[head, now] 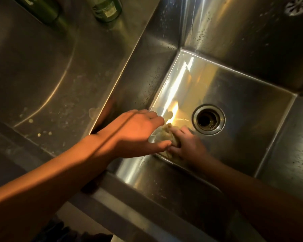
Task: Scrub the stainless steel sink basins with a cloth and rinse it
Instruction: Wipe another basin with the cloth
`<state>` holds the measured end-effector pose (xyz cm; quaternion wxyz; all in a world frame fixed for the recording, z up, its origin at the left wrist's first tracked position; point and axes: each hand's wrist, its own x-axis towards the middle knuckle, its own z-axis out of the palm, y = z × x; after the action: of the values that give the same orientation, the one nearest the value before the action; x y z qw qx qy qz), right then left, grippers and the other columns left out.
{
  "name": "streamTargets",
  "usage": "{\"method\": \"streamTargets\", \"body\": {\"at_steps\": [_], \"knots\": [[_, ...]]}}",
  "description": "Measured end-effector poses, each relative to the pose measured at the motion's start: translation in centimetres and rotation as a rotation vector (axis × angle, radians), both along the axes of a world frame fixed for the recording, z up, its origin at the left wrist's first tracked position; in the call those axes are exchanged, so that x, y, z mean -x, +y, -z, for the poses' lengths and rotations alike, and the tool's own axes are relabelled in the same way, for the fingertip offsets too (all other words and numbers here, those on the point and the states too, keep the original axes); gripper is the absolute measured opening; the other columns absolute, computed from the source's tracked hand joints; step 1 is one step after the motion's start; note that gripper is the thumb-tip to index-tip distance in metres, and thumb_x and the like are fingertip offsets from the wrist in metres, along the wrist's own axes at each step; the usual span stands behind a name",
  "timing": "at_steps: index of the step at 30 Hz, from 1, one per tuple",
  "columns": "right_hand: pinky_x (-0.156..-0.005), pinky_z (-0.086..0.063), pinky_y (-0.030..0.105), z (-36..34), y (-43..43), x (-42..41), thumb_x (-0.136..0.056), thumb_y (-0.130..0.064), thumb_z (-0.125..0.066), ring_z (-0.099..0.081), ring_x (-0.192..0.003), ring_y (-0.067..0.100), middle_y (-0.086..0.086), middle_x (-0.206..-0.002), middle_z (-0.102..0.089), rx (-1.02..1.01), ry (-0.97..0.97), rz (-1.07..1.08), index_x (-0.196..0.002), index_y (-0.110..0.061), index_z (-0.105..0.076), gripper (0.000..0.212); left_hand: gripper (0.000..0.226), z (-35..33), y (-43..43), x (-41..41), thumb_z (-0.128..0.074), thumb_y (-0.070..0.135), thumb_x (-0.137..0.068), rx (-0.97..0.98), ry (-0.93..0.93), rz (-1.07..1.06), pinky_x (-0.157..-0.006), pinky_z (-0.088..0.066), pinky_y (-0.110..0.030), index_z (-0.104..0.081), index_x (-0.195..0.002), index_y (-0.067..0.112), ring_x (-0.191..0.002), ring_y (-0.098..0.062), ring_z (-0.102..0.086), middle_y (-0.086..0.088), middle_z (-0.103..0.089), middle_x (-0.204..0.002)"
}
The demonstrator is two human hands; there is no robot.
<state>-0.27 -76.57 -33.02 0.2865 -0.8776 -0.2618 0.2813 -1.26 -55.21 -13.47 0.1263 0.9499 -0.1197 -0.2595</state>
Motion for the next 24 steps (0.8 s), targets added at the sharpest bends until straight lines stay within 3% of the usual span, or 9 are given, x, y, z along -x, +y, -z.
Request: {"method": "streamTargets", "body": {"at_steps": [4, 8, 11, 14, 19, 24], "knots": [[-0.078, -0.053, 0.035, -0.7, 0.1, 1.6, -0.075, -0.043, -0.077, -0.062, -0.095, 0.021, -0.005, -0.116, -0.051, 0.032, 0.053, -0.198, -0.131, -0.034, -0.047, 0.064, 0.063, 0.3, -0.3, -0.1, -0.037, 0.077, -0.084, 0.050, 0.000, -0.050, -0.092, -0.048, -0.039, -0.055, -0.120, 0.028, -0.107, -0.019, -0.060, 0.005, -0.065, -0.111], [-0.078, -0.052, 0.038, -0.7, 4.3, 1.2, -0.080, -0.045, -0.069, -0.060, -0.093, 0.024, -0.002, -0.111, -0.050, -0.045, 0.150, -0.054, -0.137, -0.037, -0.045, 0.063, 0.056, 0.6, -0.5, -0.2, -0.040, 0.073, -0.083, 0.079, -0.038, -0.088, -0.087, -0.048, -0.038, -0.058, -0.111, 0.027, -0.096, -0.017, -0.059, 0.006, -0.063, -0.100], [-0.079, -0.053, 0.044, -0.8, 7.1, -0.5, -0.081, -0.041, -0.065, -0.059, -0.093, 0.026, 0.004, -0.105, -0.053, -0.128, 0.144, 0.093, -0.119, -0.041, -0.046, 0.042, 0.050, 0.9, -0.4, -0.1, -0.045, 0.070, -0.084, 0.108, -0.091, -0.102, -0.082, -0.049, -0.037, -0.060, -0.104, 0.025, -0.088, -0.018, -0.059, 0.006, -0.062, -0.094], [-0.089, -0.047, 0.037, -0.7, 7.5, -3.6, -0.080, -0.034, -0.070, -0.056, -0.104, 0.030, 0.007, -0.115, -0.050, -0.036, 0.097, 0.216, -0.131, -0.035, -0.049, 0.055, 0.052, 1.0, -0.4, -0.1, -0.048, 0.067, -0.085, 0.124, -0.129, -0.107, -0.084, -0.049, -0.036, -0.062, -0.109, 0.023, -0.092, -0.018, -0.062, 0.004, -0.067, -0.100], [-0.076, -0.041, 0.028, -0.7, 3.3, -5.0, -0.083, -0.045, -0.068, -0.054, -0.089, 0.017, -0.003, -0.104, -0.046, -0.072, 0.033, 0.333, -0.137, -0.041, -0.043, 0.059, 0.055, 0.1, -0.4, -0.5, -0.037, 0.073, -0.086, 0.094, -0.036, -0.135, -0.090, -0.047, -0.037, -0.056, -0.113, 0.030, -0.097, -0.015, -0.060, 0.008, -0.065, -0.105], [-0.083, -0.053, 0.036, 0.2, 0.9, 0.8, -0.079, -0.037, -0.074, -0.059, -0.101, 0.022, -0.003, -0.122, -0.048, 0.041, 0.057, 0.094, -0.141, -0.037, -0.041, 0.070, 0.061, -0.1, -0.4, -0.5, -0.031, 0.076, -0.085, 0.073, -0.007, -0.126, -0.092, -0.045, -0.038, -0.054, -0.115, 0.028, -0.102, -0.018, -0.059, 0.006, -0.064, -0.109]]}}
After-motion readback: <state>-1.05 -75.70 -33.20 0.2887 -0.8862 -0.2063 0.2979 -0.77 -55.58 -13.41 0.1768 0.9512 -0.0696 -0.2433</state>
